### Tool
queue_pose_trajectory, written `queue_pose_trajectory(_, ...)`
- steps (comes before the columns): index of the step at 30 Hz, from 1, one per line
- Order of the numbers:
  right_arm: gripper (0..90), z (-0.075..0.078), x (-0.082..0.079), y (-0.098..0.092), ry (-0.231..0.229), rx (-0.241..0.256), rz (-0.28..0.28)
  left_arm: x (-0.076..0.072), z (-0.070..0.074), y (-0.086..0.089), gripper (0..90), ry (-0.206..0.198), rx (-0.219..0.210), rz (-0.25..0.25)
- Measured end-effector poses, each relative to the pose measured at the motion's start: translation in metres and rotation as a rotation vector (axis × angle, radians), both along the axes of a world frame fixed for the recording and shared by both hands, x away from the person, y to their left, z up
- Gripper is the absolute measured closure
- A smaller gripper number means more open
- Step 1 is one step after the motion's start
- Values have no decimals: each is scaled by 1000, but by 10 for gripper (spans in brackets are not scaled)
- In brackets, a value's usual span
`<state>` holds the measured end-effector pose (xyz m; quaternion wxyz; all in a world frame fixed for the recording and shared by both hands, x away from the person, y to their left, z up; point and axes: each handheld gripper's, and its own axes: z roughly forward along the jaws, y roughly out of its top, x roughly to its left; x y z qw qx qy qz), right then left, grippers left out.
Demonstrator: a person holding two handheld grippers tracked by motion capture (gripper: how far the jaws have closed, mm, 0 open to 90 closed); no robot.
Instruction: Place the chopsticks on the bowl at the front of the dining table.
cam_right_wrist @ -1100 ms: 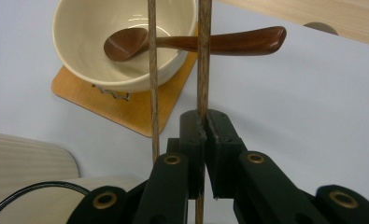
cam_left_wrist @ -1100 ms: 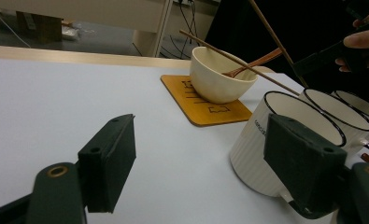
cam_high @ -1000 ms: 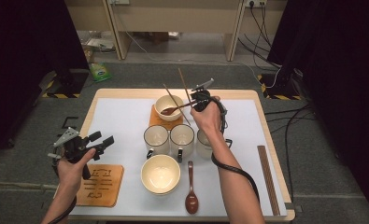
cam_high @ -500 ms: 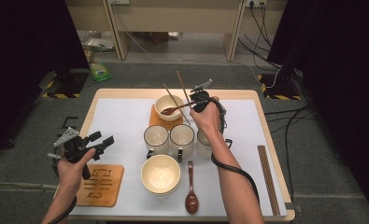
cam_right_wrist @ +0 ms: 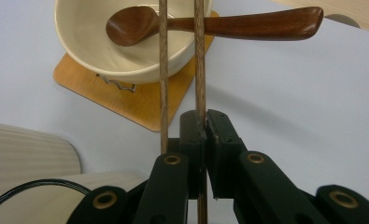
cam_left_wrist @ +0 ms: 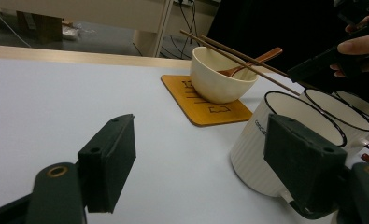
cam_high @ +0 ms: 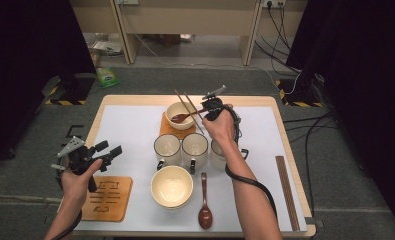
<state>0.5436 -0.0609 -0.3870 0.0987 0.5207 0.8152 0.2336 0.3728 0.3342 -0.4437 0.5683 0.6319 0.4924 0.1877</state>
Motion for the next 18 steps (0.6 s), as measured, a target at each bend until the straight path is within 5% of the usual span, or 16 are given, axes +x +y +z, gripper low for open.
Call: queue_pose_trajectory(18,854,-4,1,3,10,20,31,0,0,-1,246,0,3,-3)
